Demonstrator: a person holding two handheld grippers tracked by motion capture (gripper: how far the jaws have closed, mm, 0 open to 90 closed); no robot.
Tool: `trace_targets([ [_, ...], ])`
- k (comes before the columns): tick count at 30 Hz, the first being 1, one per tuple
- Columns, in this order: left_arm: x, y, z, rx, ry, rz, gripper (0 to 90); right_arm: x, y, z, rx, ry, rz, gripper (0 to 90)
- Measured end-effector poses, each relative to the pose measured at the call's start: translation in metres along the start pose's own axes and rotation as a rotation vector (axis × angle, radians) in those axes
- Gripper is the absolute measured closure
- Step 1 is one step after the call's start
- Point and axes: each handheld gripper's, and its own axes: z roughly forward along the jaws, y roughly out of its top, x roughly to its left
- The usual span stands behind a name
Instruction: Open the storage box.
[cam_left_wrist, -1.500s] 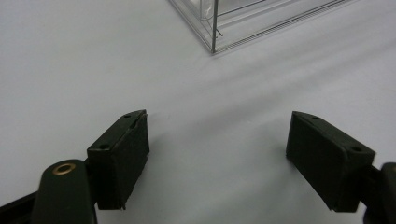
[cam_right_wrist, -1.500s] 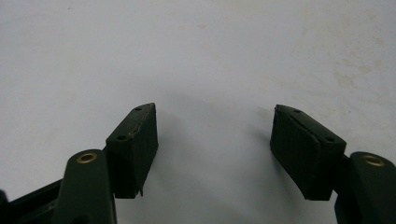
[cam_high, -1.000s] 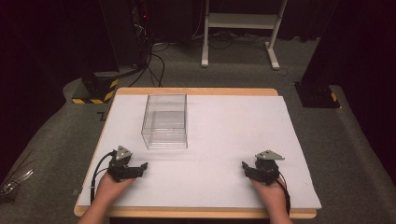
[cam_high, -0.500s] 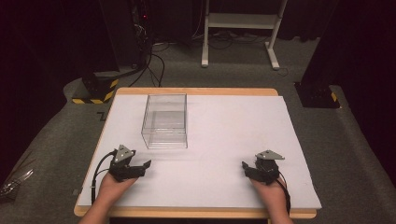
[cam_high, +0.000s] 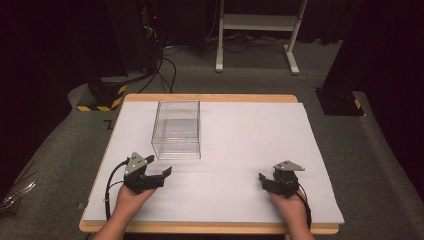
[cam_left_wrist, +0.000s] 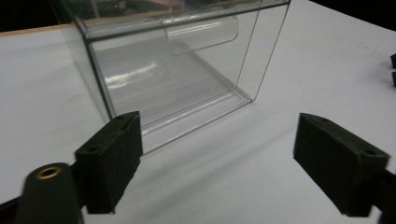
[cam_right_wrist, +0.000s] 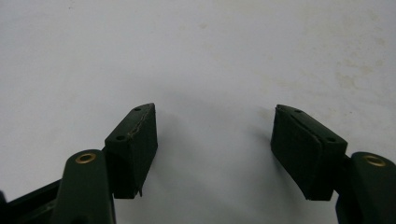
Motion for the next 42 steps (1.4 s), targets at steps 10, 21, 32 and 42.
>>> trace_targets([
  [10, 0.000, 0.015, 0.013, -0.033, -0.009, -0.049, 22.4, 0.000, 0.000, 0.000, -0.001, 0.004, 0.001, 31.4],
  [21, 0.019, 0.014, 0.032, -0.015, -0.048, -0.081, 35.4, -0.001, 0.000, 0.000, -0.002, 0.006, 0.000, 31.2],
  [32, 0.032, 0.010, 0.040, -0.027, -0.092, -0.079, 46.7, 0.000, 0.000, 0.000, -0.001, 0.005, 0.001, 31.2],
  [42, 0.040, 0.022, 0.041, -0.026, -0.137, -0.086, 56.9, 0.000, 0.000, 0.000, -0.002, 0.006, 0.001, 31.2],
])
